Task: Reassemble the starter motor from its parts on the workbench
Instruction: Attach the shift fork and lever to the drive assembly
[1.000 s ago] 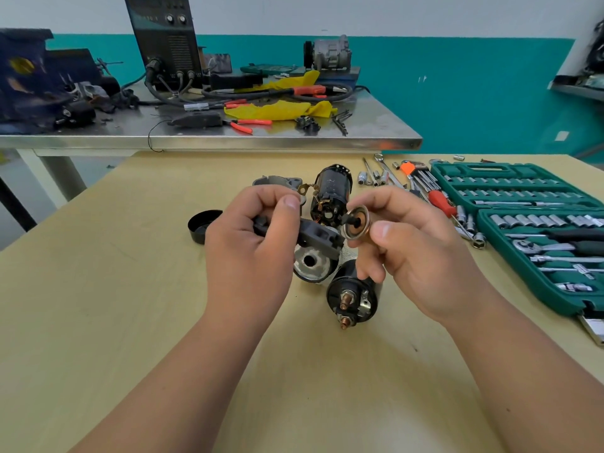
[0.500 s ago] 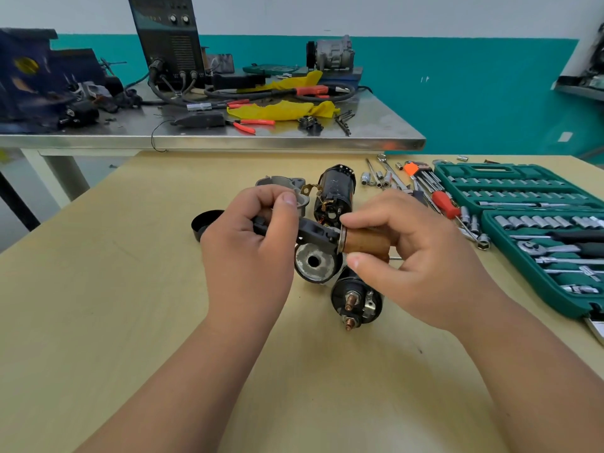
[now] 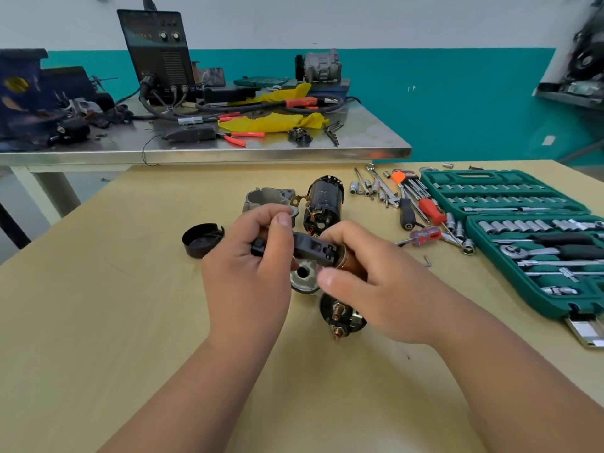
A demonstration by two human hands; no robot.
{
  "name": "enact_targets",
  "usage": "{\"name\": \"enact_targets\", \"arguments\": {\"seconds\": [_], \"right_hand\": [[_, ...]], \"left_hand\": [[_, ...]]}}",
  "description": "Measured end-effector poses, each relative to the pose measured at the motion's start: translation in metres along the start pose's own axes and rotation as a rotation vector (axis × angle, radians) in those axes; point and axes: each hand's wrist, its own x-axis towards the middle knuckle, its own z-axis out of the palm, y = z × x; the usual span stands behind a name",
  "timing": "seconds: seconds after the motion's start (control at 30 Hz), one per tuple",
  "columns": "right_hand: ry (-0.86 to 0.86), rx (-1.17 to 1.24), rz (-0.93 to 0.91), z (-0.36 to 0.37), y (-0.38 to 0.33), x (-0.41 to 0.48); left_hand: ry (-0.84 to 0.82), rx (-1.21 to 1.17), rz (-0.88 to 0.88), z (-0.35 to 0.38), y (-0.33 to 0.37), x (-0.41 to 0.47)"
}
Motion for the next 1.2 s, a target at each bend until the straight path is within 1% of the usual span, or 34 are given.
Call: {"name": "enact_targets", "arguments": {"seconds": [0.13,0.23,0.37,0.47,0.53,0.6,0.67,0.7,0.73,0.77,0.8,0.83,0.87,0.9,0.93,0.97,1.0,1.03,1.07,1.1,1.17,1.2], "right_hand": [[-0.055,0.032,0.038,-0.001,-0.002,-0.001],[-0.064,0.111,0.040,-0.004,-0.004,-0.003],[-0.064,0.147,0.046,-0.010,-0.004,-0.001],[-0.136,0.210,0.108,-0.015,-0.003,0.001],[-0.160,0.229,0.112,-0.017,-0.003,0.000],[-0.123,0.196,0.090,-0.017,-0.002,0.001],[-0.051,0.180,0.082,-0.019,0.002,0.004],[-0.007,0.184,0.091,-0.021,0.006,0.005],[0.047,0.191,0.109,-0.024,0.011,0.007],[0.110,0.211,0.136,-0.028,0.017,0.008],[0.178,0.251,0.170,-0.031,0.024,0.010],[0.246,0.299,0.208,-0.034,0.031,0.011],[0.310,0.334,0.247,-0.036,0.038,0.013],[0.363,0.344,0.288,-0.036,0.046,0.016],[0.398,0.341,0.329,-0.035,0.051,0.018],[0.416,0.341,0.365,-0.033,0.056,0.020],[0.422,0.347,0.395,-0.031,0.060,0.021],[0.422,0.358,0.416,-0.028,0.062,0.022],[0.421,0.370,0.432,-0.026,0.064,0.022],[0.423,0.383,0.442,-0.024,0.065,0.022],[0.426,0.394,0.451,-0.023,0.065,0.022],[0.423,0.382,0.451,-0.023,0.065,0.022]], "left_hand": [[-0.027,-0.004,0.045,0.000,0.000,-0.001],[-0.041,-0.019,0.060,-0.001,-0.001,-0.002],[-0.065,-0.036,0.099,-0.002,-0.003,-0.003],[-0.092,-0.030,0.153,-0.001,-0.006,-0.004],[-0.109,-0.013,0.194,-0.001,-0.009,-0.004],[-0.133,-0.028,0.224,-0.001,-0.013,-0.003],[-0.173,-0.055,0.266,0.001,-0.017,-0.001],[-0.196,-0.086,0.257,0.002,-0.019,0.000],[-0.203,-0.123,0.197,0.002,-0.021,0.003],[-0.205,-0.144,0.094,0.003,-0.023,0.007],[-0.205,-0.107,-0.020,0.004,-0.026,0.013],[-0.222,0.008,-0.114,0.005,-0.030,0.021],[-0.287,0.202,-0.181,0.007,-0.033,0.030],[-0.405,0.419,-0.227,0.009,-0.035,0.040],[-0.561,0.603,-0.273,0.013,-0.035,0.049],[-0.719,0.728,-0.358,0.019,-0.033,0.058],[-0.856,0.783,-0.483,0.024,-0.030,0.066],[-0.962,0.783,-0.624,0.029,-0.026,0.071],[-1.042,0.762,-0.742,0.032,-0.022,0.075],[-1.100,0.752,-0.804,0.035,-0.019,0.078],[-1.130,0.758,-0.807,0.037,-0.019,0.078],[-1.099,0.743,-0.792,0.037,-0.020,0.077]]}}
